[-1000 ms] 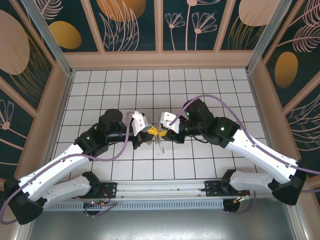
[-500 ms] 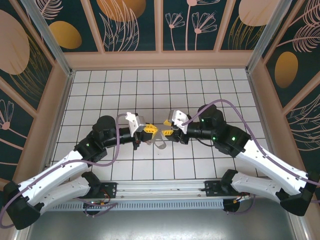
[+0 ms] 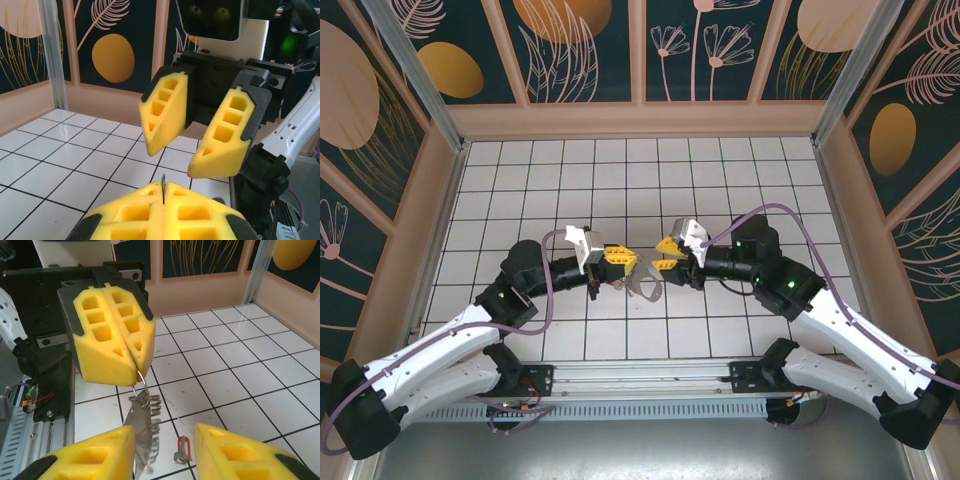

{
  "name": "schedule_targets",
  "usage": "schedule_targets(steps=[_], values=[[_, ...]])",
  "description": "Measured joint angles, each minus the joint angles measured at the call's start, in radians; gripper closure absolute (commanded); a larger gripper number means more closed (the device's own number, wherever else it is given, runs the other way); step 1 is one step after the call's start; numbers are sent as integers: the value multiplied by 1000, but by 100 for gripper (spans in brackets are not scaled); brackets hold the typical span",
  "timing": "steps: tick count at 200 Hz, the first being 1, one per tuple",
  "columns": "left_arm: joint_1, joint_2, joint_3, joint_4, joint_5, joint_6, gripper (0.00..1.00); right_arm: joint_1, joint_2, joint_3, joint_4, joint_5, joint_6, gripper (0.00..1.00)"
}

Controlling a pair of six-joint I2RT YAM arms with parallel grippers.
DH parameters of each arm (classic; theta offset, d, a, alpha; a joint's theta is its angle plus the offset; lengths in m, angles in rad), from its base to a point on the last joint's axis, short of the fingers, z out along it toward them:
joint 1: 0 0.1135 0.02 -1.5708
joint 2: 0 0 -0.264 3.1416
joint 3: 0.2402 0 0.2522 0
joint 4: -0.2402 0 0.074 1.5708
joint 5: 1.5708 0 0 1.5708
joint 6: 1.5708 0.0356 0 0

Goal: Put the keys on the keyring

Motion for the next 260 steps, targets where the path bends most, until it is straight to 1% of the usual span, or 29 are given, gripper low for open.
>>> schedule_targets(steps=[32, 92, 149, 179, 196, 213, 225, 260], values=[[0, 2, 0, 23, 14, -8, 100, -22, 8, -33, 95, -73, 34, 64], [0, 5, -1, 38, 39, -11, 100, -23, 33, -71, 181, -138, 70, 66], [0, 5, -1, 45, 62, -12, 100, -23, 59, -102, 290, -186, 110, 80], [0, 7, -1, 50, 65, -12, 100, -23, 64, -109, 322, -211, 121, 80], [0, 10, -1, 55, 66, -12, 100, -23, 70, -112, 338, -224, 126, 82], [0, 14, -1, 56, 66, -12, 100, -23, 77, -115, 356, -238, 132, 89], [0, 16, -1, 56, 65, -11, 100, -23, 84, -115, 365, -249, 130, 100], [1, 16, 0, 40, 61, -6, 100, -25, 88, -114, 353, -256, 127, 100]])
